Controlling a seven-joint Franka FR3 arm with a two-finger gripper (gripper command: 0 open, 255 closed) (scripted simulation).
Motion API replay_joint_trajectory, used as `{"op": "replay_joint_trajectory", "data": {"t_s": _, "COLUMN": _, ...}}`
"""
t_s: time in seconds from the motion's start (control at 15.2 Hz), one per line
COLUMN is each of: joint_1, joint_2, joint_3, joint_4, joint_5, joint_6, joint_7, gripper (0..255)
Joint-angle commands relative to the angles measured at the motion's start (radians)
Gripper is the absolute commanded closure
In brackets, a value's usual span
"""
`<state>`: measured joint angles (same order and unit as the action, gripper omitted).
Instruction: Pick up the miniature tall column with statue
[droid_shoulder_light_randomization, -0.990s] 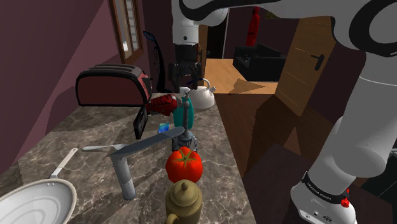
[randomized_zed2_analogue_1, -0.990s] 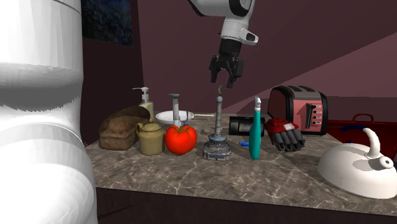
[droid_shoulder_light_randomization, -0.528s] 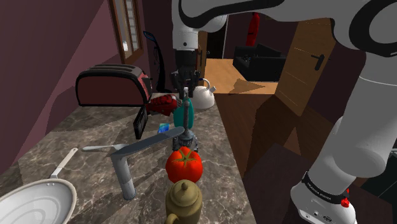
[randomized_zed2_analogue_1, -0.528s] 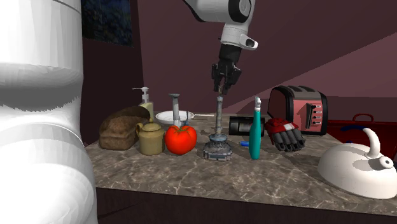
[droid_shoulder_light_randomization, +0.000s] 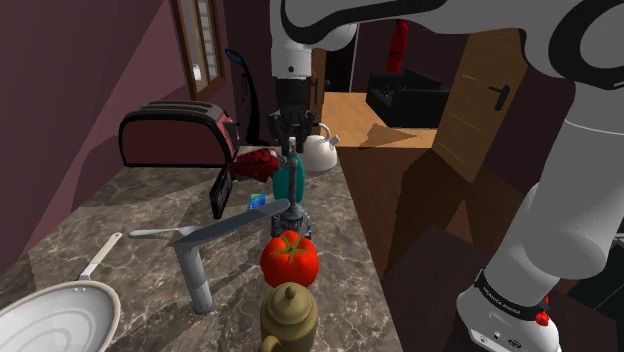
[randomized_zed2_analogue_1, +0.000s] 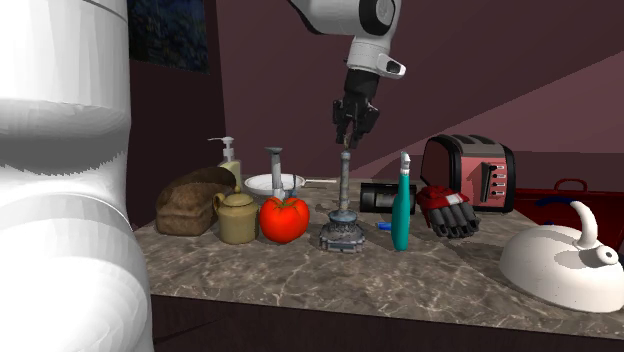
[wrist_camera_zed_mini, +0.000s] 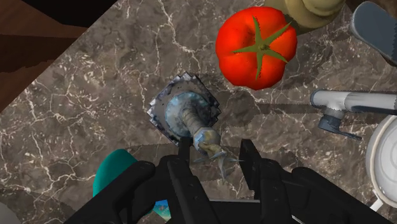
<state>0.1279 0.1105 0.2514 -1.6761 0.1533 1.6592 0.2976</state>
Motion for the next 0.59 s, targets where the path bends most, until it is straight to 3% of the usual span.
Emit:
{"op": "replay_joint_trajectory", "data": {"t_s": 0.0, "joint_1": 0.000, "joint_2": 0.001, "joint_3": 0.000, "joint_4": 0.013, "joint_5": 0.000, "joint_6": -0.014, "joint_7": 0.002, "gripper": 255}}
{"op": "replay_joint_trajectory", "data": {"t_s": 0.53, "joint_1": 0.001, "joint_2": 0.011, "joint_3": 0.001, "joint_4": 0.133, "joint_5": -0.003, "joint_6": -0.122, "joint_7": 0.020, "gripper": 255}}
